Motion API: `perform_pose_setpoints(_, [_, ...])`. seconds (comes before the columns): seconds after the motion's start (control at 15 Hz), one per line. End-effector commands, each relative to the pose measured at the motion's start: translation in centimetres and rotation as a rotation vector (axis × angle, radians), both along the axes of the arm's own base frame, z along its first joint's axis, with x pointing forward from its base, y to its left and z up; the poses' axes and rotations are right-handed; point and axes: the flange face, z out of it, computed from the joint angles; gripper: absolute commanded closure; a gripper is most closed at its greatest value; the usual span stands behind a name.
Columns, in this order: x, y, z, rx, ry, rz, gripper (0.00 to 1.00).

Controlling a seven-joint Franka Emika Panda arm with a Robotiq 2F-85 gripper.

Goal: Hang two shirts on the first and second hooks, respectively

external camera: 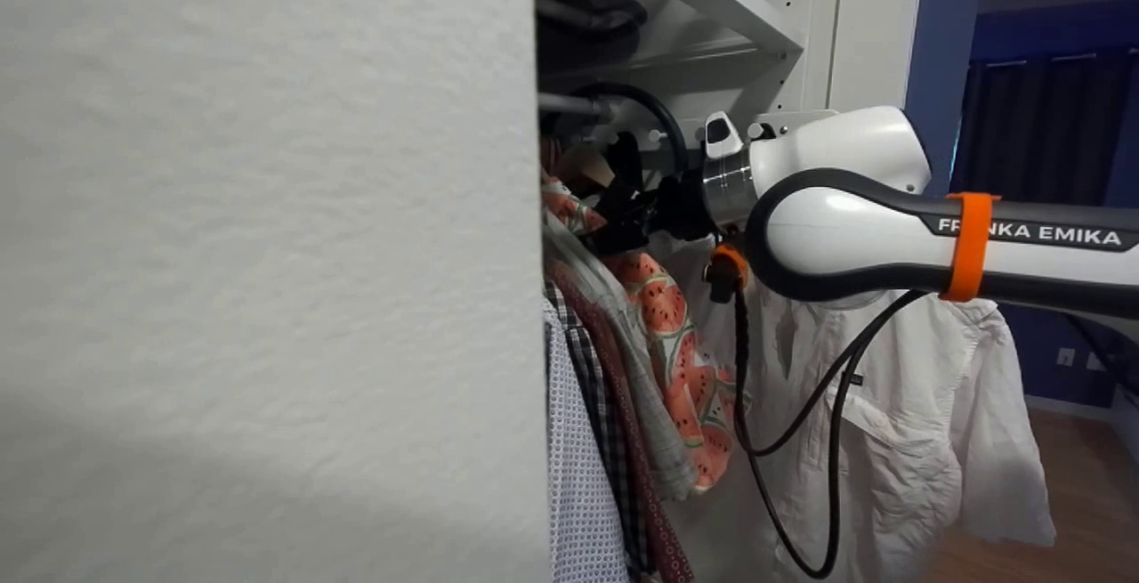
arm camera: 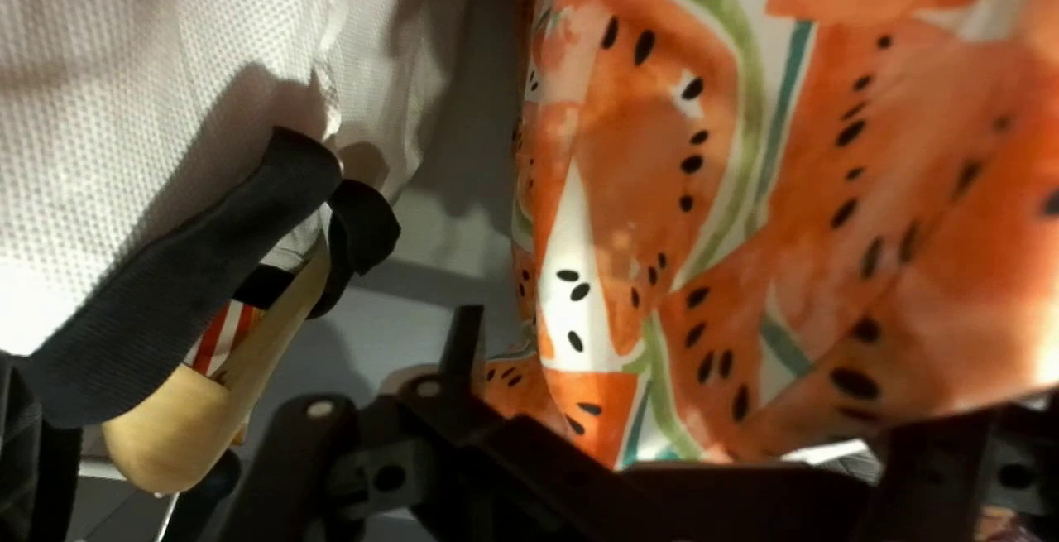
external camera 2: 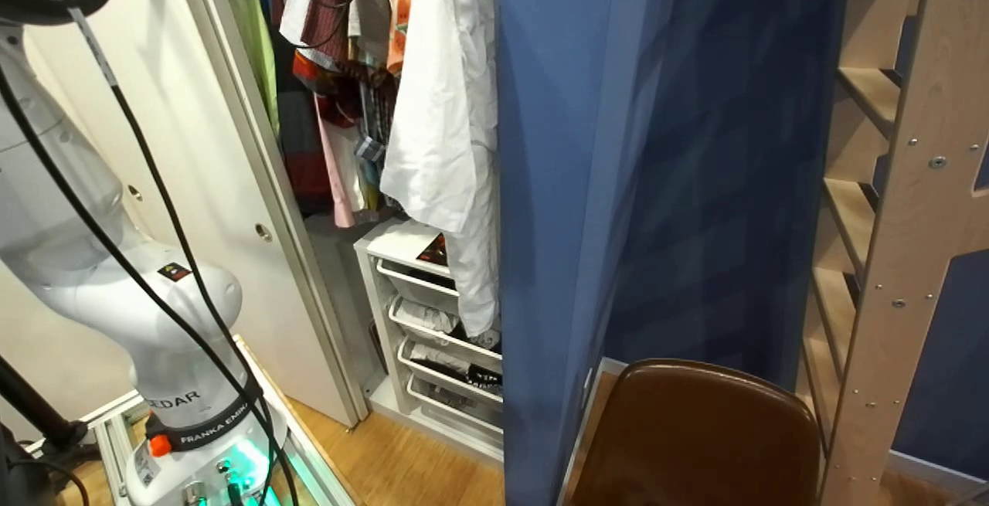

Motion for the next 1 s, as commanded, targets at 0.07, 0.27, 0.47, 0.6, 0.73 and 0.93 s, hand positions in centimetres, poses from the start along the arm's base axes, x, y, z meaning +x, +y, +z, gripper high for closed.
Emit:
perform_pose_setpoints(0.07, [2.0,-0.2,-0.2,-0.083,0.033,-0.061,0.01])
perform_pose_setpoints(0.27, [2.2,0.1,0.0,-0.085,0.037,-0.071,0.31])
perform_pose_setpoints(0.47, [2.1,0.4,0.3,-0.055,0.042,-0.062,0.53])
perform_pose_setpoints(0.6, [1.7,0.6,0.7,-0.022,0.032,-0.047,0.67])
perform_pose_setpoints(0.73, [1.4,0.7,1.1,0.009,0.023,-0.037,0.81])
perform_pose_setpoints(0.93, [0.8,0.8,1.9,0.068,-0.004,-0.012,0.99])
